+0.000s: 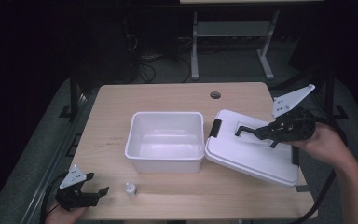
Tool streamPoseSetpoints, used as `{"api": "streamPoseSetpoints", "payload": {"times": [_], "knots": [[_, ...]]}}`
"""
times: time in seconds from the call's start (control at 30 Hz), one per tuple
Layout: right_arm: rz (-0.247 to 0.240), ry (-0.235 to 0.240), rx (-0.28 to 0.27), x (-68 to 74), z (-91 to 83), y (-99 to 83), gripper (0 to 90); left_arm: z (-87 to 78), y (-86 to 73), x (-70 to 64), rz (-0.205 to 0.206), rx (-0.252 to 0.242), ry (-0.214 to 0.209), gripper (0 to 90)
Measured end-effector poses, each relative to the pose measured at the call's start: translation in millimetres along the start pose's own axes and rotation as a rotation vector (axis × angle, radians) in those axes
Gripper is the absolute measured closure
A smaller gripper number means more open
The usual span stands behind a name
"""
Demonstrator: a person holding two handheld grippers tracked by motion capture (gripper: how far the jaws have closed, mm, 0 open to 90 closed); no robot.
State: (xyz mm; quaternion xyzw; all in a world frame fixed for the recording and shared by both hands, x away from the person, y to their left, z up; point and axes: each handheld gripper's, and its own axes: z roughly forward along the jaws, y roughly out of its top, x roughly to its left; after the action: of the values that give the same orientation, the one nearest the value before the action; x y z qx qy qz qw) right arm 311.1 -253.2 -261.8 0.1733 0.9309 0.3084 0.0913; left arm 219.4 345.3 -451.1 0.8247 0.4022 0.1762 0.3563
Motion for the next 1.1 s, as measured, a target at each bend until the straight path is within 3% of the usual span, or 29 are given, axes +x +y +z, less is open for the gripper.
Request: {"api": "streamPoseSetpoints", "payload": {"times": [1.1], "knots": [[0.067, 0.037, 0.015, -4.1, 31.7, -43.5, 83.9, -0.6, -1.0, 0.7, 0.002, -0.003, 0.006, 18.1]]}}
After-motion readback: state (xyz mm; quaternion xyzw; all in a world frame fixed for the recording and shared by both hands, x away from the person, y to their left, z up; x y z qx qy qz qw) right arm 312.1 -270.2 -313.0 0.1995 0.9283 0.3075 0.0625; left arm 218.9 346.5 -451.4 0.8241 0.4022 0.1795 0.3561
